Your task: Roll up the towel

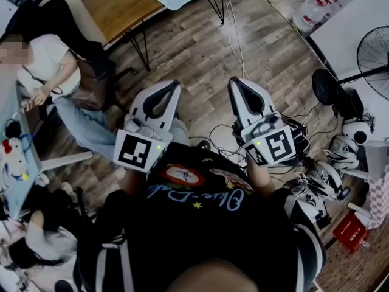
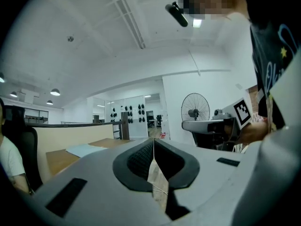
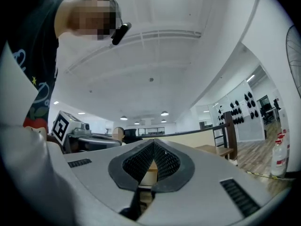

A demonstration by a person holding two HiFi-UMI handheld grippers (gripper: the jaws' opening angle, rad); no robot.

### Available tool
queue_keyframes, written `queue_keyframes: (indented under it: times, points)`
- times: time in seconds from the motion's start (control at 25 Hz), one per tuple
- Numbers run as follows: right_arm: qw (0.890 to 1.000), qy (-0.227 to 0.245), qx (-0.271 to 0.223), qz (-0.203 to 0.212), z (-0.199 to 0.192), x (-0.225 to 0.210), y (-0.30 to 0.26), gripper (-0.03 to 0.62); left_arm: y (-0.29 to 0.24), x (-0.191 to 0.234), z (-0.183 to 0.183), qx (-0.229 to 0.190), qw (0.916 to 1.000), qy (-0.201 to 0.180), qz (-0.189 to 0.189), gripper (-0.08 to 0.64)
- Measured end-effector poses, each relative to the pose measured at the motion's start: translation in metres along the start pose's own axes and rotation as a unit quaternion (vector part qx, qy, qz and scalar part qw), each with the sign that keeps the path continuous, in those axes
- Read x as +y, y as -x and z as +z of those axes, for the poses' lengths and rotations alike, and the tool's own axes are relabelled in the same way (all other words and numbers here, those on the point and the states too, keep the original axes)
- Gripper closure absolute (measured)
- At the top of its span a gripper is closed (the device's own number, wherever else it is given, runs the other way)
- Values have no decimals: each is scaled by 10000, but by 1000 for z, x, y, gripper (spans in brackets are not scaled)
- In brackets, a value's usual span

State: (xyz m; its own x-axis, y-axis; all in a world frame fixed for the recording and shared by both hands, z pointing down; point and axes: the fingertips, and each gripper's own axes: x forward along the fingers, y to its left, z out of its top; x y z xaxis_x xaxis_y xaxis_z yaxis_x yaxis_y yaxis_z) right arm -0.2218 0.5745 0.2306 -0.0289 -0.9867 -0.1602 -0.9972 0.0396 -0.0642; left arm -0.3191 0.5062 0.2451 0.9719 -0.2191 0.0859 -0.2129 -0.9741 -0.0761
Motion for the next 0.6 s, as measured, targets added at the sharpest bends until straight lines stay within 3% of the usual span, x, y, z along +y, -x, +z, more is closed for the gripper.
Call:
queue_keyframes:
  times: [0.28,0.6]
  points:
    - [9999,1,60,86,-5,-2,-18,592,7,18,-4,37,9997,-1,249,555]
    - [9993,-30,312,180,-18,-13,-53,591,-10,53,-10,82,9994,205,248,555]
